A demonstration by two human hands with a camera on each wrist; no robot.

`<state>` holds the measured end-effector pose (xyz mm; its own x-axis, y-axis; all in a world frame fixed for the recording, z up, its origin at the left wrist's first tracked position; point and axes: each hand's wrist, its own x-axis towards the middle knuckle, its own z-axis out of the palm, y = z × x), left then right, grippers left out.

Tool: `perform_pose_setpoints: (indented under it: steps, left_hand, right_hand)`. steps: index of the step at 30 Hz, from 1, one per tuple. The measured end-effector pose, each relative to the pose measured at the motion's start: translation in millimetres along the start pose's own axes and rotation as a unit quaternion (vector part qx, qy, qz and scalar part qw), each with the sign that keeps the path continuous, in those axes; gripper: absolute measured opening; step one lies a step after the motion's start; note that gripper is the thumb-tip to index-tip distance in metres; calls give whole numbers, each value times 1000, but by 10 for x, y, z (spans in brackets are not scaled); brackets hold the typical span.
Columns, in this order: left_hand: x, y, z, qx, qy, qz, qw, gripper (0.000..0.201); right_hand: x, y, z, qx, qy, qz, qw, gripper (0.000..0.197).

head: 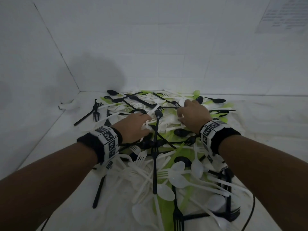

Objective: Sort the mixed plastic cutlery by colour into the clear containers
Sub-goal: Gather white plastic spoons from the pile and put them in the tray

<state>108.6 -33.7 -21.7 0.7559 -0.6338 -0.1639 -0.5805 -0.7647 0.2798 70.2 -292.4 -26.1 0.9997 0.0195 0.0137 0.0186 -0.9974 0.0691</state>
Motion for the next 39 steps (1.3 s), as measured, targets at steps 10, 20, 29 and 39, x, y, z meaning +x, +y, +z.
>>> perform_pose_setpoints:
  steps: [10, 20, 29, 39]
  left_hand:
    - [106, -163, 30, 132, 4, 48, 990, 36]
    - [238, 328, 145, 154, 22, 183, 971, 29]
    - [-80, 1009, 355, 81, -107, 245, 960, 33]
    - [-63, 1323, 613, 252, 22, 324, 912, 39]
  right_hand:
    - [-2, -172, -47, 207, -45, 80, 974, 27]
    - [-337, 122, -22, 232, -68, 151, 958, 26]
    - [-815, 326, 52, 247, -76, 126, 958, 35]
    - [-1135, 487, 56, 281, -54, 180, 941, 19]
